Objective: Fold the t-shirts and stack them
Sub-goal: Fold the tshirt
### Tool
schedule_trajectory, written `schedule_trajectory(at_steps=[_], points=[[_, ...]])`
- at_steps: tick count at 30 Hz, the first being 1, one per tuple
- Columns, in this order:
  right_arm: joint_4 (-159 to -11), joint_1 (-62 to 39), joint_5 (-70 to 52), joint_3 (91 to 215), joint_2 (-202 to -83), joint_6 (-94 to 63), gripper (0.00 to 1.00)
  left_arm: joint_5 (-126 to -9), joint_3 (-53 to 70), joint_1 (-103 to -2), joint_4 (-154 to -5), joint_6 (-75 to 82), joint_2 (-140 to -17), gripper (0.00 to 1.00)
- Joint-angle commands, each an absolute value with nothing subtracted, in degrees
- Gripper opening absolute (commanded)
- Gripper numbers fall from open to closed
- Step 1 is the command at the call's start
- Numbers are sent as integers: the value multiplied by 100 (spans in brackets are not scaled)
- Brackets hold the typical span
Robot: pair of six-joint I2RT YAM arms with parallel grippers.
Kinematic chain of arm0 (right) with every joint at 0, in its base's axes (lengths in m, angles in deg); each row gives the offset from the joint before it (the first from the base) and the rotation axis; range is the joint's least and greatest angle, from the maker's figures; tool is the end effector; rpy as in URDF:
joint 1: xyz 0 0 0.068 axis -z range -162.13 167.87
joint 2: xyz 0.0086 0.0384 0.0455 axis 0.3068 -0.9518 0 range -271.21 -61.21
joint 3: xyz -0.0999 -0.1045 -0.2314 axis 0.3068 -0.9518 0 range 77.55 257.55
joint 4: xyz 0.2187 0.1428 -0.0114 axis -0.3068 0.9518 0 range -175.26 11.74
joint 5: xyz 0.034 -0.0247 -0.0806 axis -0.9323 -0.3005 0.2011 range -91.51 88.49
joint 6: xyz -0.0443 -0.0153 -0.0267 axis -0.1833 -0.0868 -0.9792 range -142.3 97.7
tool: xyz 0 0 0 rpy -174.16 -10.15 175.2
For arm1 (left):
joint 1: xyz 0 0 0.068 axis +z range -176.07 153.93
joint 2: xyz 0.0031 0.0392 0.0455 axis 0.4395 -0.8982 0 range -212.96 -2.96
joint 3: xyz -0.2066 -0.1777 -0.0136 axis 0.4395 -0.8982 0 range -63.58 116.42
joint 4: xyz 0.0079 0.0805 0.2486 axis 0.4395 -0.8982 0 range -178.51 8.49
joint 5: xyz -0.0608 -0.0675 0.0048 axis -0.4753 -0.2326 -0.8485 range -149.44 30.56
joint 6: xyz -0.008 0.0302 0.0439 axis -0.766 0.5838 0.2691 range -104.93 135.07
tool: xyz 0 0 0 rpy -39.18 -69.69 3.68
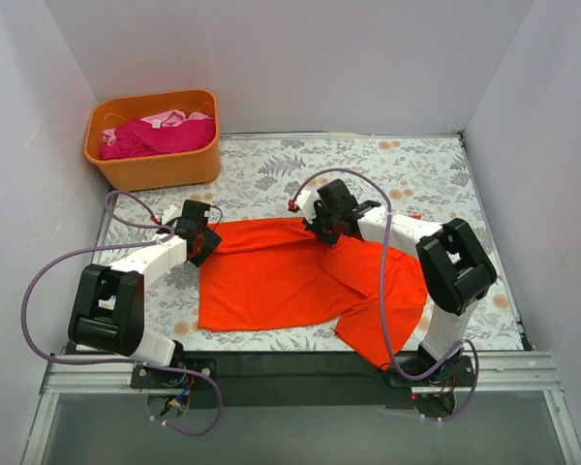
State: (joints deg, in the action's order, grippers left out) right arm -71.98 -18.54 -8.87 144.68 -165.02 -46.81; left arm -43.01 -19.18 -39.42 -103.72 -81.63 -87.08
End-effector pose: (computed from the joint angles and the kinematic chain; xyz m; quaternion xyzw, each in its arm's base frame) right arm 0.3076 0.2324 0.1879 -0.4942 0.7971 0.0954 0.3335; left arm 0.2657 -0.0527 0.1703 -0.6644 0.6941 -0.1172 0.2512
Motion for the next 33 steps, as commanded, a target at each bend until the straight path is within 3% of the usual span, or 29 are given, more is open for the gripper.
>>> schedule_trajectory(at_steps=[1,9,14,15,17,21,30,33], points=[[-7234,-1878,-802,14338,-16150,-4901,1,-3993,-1990,-3943,-10357,-8196,-8733,45],[-7243,-1878,-959,14197,-16237,-5051,2,-3887,-2052,-3943,-10348,-8143,-8786,30],[-7225,-1878,-1214,14312,-16387,-4902,11,-3606,-2227,-3943,-10339,-8143,-8629,18],[-7225,-1887,-1232,14329,-16369,-4884,13,-3545,-2227,-3934,-10348,-8108,-8567,18],[-7225,-1887,-1232,14356,-16334,-4840,27,-3335,-2236,-3934,-10348,-8047,-8532,17],[-7225,-1817,-1022,14400,-16185,-4613,39,-3131,-2201,-3908,-10339,-7923,-8610,17],[-7480,-790,-740,14295,-15782,-3523,40,-2868,-2228,-3864,-10207,-7756,-8646,22],[-7691,-289,-731,14084,-15553,-2926,41,-2841,-2166,-3829,-10190,-7695,-8620,30]])
